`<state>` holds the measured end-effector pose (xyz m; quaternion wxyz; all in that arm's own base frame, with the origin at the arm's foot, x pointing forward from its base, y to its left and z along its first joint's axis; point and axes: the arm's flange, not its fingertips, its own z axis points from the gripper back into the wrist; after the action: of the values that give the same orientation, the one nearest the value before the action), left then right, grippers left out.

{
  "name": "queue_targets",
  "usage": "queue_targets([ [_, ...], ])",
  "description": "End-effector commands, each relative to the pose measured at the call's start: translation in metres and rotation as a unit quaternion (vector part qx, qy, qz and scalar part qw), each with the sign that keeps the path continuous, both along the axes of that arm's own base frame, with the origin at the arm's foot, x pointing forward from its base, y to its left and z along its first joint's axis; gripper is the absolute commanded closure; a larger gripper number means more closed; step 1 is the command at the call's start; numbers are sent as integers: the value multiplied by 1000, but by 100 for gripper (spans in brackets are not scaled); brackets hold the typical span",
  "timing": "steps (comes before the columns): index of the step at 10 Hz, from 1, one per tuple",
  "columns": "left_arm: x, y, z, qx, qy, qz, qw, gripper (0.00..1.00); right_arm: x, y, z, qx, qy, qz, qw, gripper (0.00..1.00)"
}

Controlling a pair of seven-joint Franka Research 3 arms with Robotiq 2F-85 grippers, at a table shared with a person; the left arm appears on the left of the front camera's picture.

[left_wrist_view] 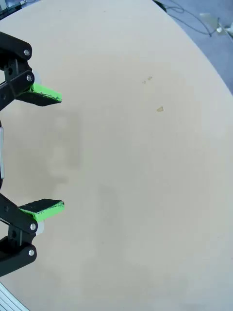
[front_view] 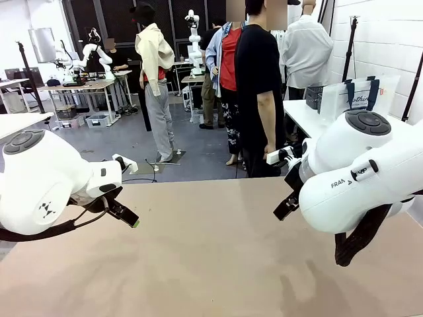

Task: Transfer purchased items from the store into the shopping bag.
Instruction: Open the Reusable shopping bag in the center of the table.

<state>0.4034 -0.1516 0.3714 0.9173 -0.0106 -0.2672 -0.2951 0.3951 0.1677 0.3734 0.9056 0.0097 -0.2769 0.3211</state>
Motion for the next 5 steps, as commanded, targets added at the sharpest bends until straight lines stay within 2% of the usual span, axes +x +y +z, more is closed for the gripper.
queue_targets([
  [1, 0, 1, 0, 0, 0, 1, 1000, 0, 0, 0, 0, 0, 0, 0, 1000, 0],
  [5, 0, 1, 0, 0, 0, 1, 1000, 0, 0, 0, 0, 0, 0, 0, 1000, 0],
])
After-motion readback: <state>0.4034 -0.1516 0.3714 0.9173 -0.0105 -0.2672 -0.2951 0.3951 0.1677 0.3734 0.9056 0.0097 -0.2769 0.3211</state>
